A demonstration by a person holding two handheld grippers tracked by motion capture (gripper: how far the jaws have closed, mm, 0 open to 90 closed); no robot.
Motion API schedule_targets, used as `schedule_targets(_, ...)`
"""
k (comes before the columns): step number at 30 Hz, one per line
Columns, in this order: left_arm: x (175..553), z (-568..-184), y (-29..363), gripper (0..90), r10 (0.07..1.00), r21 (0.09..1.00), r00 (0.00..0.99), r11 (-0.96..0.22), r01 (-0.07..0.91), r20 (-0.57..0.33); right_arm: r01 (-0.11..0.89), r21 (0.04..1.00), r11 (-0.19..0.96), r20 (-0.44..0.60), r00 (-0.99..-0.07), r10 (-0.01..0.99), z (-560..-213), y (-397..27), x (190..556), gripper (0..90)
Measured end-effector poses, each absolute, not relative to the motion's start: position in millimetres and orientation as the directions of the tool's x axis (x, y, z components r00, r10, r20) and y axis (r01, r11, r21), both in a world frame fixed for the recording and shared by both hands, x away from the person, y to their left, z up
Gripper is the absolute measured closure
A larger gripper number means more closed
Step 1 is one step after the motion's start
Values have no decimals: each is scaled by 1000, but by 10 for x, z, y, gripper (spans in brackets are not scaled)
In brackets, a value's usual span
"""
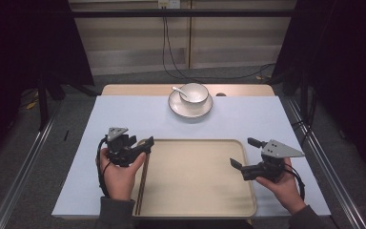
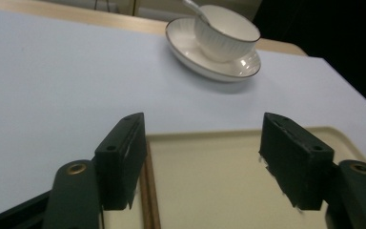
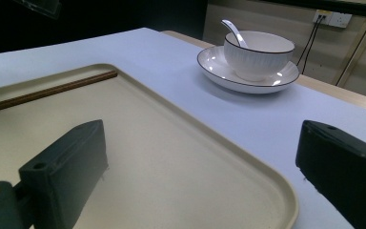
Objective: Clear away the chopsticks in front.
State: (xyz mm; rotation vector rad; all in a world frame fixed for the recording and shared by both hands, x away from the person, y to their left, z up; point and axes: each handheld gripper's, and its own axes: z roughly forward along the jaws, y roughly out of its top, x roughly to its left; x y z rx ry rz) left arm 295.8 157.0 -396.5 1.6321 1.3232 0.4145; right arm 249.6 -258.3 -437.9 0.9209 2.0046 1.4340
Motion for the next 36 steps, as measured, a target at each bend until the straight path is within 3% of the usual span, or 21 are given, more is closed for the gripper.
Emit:
schedule_targets(10, 3064, -3854, 1669, 152, 858, 876, 459, -21, 482, -232, 231, 949, 213, -21, -630, 777, -4364, -2605, 2484, 18)
schedule_targets(18, 3106, -3824, 1816, 105, 791, 901, 551, 1, 433, -266, 256, 948, 188, 16, -631, 776, -4346, -2642, 2482, 13)
schedule_targets(27, 3028, -3893, 1962, 53, 758, 924, 618, -53, 378, -210, 247, 950, 191, 9, -633, 774, -4345, -2649, 2485, 11)
schedule_targets(36, 2992, -3968, 2031, 29, 768, 925, 604, -42, 377, -211, 256, 945, 203, 3, -628, 778, -4354, -2637, 2472, 11)
